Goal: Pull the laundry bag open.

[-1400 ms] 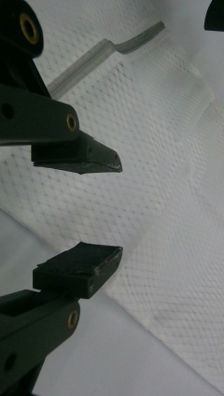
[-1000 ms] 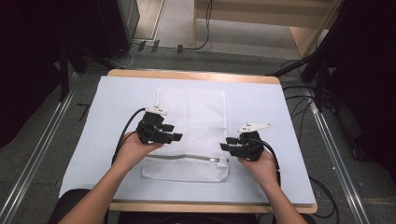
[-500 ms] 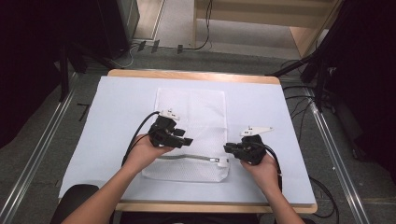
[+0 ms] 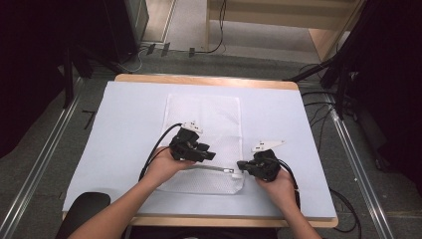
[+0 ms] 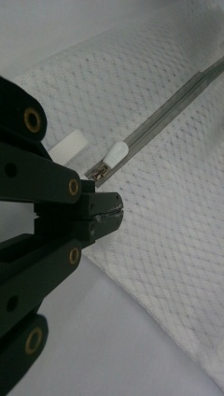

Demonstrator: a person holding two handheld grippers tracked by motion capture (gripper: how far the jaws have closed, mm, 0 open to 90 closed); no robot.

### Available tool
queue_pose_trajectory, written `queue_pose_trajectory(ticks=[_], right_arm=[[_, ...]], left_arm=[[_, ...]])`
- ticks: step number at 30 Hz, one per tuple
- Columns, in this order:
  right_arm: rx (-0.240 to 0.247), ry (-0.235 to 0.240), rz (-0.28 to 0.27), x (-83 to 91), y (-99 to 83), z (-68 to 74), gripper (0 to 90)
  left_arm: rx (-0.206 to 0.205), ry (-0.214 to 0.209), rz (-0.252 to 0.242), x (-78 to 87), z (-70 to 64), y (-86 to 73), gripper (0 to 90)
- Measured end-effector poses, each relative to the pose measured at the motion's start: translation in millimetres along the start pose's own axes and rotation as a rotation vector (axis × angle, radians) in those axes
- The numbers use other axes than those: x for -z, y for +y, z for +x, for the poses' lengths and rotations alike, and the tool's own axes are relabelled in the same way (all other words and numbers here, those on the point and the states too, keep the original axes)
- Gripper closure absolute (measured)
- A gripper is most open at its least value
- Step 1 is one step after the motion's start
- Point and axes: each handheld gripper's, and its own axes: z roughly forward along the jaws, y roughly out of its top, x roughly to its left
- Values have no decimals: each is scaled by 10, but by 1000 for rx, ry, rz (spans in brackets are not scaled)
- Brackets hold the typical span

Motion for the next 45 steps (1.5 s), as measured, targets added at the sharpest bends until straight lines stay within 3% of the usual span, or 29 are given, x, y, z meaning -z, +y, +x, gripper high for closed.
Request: queue_pose_trajectory(ticks=[18, 22, 31, 37, 40, 45], right_arm=[[41, -6, 7, -43, -94, 43, 900], [32, 20, 15, -41, -96, 63, 900], [93, 4, 15, -52, -96, 94, 900], [96, 1, 18, -53, -93, 99, 900], [110, -6, 16, -58, -91, 105, 900], [109, -2, 16, -58, -90, 99, 900]], left_arm=[[-34, -67, 60, -300, -192, -24, 753], [-39, -75, 75, -356, -206, -35, 774], [-23, -100, 95, -505, -228, -76, 798], [-28, -97, 106, -608, -229, -103, 805], [-8, -121, 101, -626, -228, -105, 810], [-26, -122, 110, -651, -263, -121, 823]])
